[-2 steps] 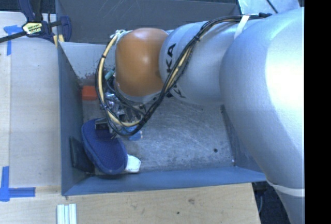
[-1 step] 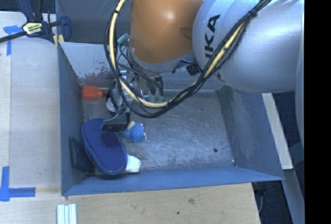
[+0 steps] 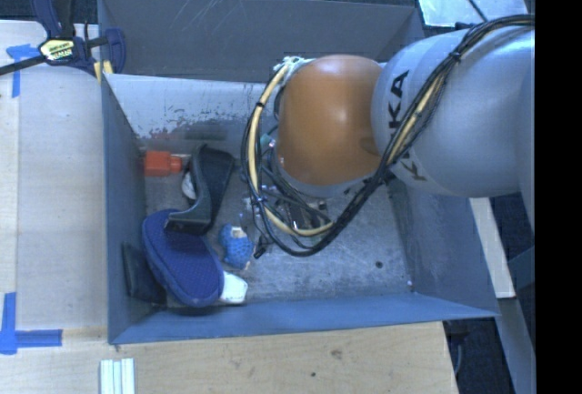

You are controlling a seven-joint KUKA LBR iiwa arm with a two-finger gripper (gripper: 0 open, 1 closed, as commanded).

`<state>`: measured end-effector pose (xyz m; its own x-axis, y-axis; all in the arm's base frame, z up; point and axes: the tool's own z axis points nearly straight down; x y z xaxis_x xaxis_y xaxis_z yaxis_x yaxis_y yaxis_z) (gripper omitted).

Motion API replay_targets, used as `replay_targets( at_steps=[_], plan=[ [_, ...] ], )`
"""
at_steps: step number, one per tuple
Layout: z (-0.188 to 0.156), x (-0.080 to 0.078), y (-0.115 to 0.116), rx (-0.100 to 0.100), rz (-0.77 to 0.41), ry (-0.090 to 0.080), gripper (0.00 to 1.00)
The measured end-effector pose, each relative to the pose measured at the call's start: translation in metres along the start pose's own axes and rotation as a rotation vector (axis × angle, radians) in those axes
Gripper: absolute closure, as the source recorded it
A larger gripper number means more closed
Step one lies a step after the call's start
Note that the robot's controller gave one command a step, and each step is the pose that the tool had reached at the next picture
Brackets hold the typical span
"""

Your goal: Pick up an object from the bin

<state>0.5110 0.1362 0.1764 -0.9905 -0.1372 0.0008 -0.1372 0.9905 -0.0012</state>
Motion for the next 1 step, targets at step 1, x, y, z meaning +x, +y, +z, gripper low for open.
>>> replay_targets(
  at_steps=[1],
  plan=[
    [-0.0011,-0.0008,0.0011,-0.001,-0.001,-0.003,0.00]
  ],
)
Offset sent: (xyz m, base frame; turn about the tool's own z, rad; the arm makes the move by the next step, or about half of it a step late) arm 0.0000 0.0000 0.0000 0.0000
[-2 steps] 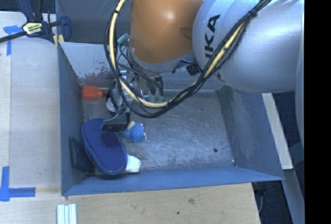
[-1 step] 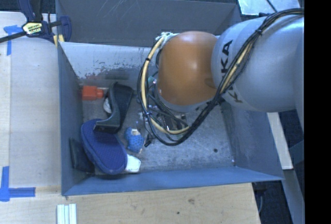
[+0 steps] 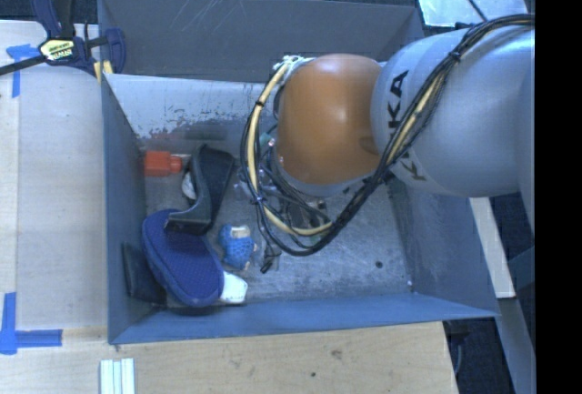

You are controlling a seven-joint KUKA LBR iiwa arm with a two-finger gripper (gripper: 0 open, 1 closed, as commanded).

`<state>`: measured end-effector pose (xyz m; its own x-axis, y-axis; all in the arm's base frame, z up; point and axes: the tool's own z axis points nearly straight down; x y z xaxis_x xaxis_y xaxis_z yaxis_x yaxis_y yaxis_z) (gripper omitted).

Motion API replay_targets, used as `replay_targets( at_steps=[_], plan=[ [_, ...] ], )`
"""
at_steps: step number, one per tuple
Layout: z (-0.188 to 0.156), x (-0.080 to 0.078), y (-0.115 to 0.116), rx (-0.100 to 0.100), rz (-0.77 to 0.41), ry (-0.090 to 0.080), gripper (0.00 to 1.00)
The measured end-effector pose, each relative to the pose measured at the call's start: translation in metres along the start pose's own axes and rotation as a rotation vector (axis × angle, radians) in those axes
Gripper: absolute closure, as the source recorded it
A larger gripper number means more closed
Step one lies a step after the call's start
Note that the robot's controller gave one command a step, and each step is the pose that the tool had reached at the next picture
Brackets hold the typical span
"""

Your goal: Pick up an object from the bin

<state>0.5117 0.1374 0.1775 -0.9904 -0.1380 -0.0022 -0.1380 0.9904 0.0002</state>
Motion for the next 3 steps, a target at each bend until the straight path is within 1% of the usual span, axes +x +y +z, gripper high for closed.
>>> replay_targets(
  at_steps=[1,2,3],
  plan=[
    [0.1040,-0.0235,0.0093,0.006,0.049,-0.008,0.00],
    [0.1001,-0.0251,0.0158,-0.005,0.043,-0.017,1.00],
    [0.1058,-0.0206,0.0136,0.000,0.044,-0.003,0.00]
  ],
)
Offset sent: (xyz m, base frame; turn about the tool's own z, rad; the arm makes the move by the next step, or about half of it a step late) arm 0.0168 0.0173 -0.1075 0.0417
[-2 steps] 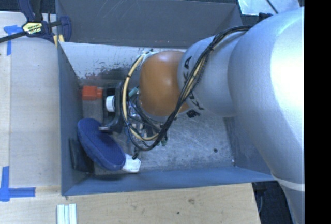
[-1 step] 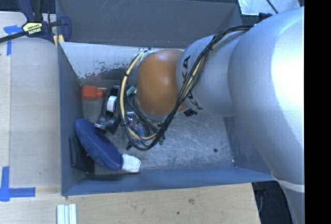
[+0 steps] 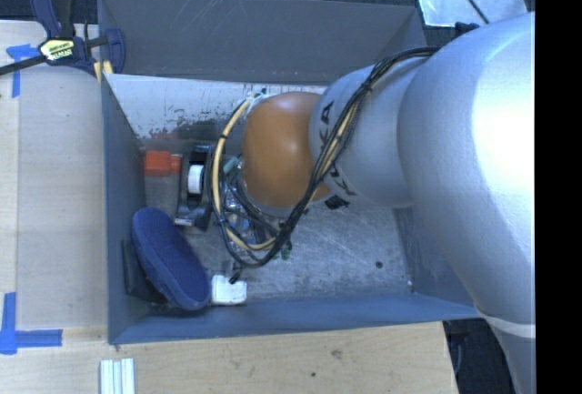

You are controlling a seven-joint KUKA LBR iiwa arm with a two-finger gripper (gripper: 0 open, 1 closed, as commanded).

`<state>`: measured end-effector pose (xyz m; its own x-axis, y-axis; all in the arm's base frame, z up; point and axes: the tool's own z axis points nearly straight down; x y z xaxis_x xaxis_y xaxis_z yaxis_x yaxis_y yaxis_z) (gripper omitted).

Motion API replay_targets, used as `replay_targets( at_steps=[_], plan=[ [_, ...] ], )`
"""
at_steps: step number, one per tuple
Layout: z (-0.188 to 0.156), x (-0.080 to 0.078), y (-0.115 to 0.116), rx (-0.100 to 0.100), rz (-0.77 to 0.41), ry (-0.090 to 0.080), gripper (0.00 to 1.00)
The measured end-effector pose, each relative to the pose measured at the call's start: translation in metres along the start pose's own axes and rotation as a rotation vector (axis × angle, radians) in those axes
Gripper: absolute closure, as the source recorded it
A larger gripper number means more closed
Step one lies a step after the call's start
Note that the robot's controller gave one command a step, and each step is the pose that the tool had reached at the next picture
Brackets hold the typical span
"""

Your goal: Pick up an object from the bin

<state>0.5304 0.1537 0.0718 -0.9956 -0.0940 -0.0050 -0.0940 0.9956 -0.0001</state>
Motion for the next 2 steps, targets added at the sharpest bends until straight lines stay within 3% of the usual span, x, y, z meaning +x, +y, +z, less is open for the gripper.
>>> replay_targets(
  at_steps=[1,2],
  plan=[
    [-0.0026,-0.0839,0.0001,0.019,-0.017,0.013,0.00],
    [-0.0061,-0.0852,0.0081,0.005,-0.023,-0.003,1.00]
  ],
)
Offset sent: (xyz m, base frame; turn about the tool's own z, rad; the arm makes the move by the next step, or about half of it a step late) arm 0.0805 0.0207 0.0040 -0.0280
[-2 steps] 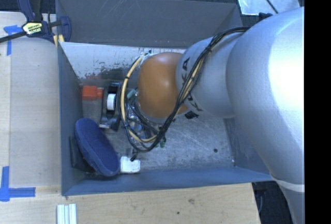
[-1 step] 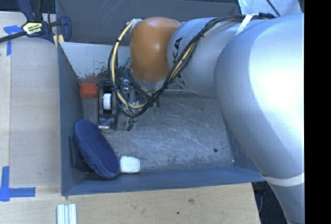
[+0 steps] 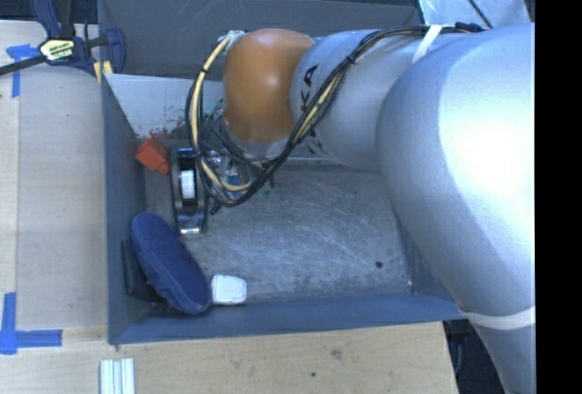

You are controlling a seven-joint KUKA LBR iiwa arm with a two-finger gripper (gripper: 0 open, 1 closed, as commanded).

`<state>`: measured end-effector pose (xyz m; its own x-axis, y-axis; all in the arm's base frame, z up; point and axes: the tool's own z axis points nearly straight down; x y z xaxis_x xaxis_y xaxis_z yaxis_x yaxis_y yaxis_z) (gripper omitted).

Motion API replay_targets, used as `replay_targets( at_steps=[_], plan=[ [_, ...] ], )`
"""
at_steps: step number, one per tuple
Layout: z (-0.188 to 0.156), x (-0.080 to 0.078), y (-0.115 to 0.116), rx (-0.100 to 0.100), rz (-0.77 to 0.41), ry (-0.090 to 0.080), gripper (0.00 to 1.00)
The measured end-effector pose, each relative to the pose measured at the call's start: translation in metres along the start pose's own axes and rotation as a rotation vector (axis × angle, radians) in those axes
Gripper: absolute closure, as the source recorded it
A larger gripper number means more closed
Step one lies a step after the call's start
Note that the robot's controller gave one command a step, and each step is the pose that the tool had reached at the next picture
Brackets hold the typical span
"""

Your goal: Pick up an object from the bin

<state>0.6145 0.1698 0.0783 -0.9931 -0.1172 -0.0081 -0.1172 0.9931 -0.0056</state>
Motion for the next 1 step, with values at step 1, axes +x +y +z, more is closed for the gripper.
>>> replay_targets(
  at_steps=[1],
  plan=[
    [-0.1399,0.0248,-0.0025,-0.006,-0.034,0.004,1.00]
  ],
)
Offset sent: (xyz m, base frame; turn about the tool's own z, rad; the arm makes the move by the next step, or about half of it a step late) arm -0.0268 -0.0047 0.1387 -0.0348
